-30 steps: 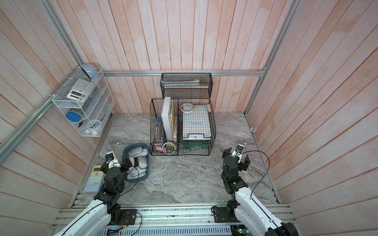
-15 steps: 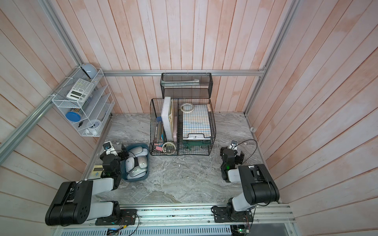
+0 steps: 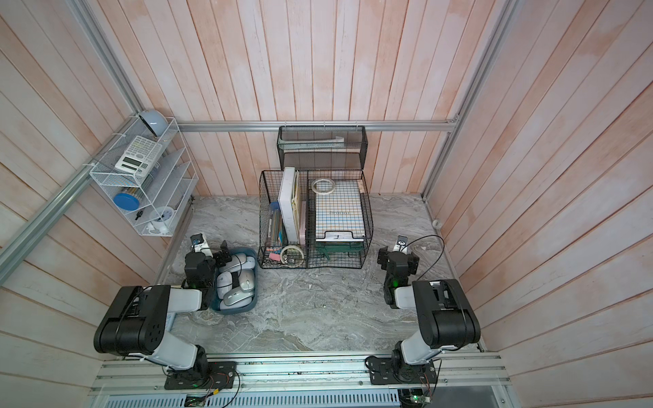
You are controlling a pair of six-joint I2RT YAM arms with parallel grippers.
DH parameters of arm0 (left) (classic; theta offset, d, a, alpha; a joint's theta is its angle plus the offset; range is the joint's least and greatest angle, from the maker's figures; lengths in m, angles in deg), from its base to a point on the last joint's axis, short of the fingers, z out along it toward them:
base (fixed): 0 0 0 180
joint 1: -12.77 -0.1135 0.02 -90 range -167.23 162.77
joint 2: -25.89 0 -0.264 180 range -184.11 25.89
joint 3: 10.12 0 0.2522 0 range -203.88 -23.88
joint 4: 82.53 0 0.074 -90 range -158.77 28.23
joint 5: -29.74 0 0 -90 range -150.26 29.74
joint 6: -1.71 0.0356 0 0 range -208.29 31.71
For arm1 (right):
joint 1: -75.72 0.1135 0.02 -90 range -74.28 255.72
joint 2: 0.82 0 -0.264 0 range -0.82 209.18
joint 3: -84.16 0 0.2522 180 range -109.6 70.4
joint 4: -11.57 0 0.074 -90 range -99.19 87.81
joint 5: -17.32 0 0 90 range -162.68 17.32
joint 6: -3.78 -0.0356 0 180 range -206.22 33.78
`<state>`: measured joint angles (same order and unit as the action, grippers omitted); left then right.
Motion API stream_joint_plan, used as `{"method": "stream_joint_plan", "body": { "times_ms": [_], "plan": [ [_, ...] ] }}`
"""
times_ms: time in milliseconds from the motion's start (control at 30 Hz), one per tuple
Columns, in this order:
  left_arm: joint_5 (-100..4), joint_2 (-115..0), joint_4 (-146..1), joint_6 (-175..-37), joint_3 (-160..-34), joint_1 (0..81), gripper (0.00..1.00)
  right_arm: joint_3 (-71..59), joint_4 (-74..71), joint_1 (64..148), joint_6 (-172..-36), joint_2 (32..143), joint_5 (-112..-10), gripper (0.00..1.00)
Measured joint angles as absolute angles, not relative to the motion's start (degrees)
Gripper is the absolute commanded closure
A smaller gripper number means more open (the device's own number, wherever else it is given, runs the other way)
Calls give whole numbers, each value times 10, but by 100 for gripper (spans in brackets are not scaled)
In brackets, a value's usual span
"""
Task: Put the mouse in the storage box
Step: Reset both arms
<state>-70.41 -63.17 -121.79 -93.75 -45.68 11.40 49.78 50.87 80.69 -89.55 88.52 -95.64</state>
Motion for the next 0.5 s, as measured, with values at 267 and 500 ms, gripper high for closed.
{"method": "stream_joint_plan", "body": {
  "times_ms": [267, 500],
  "plan": [
    [-706, -632, -1214, -937, -457, 114, 0, 498, 509, 807, -895, 885, -955, 3],
    [-706, -632, -1214, -937, -457, 114, 0, 498, 507, 805, -896, 885, -950, 2]
  ]
}}
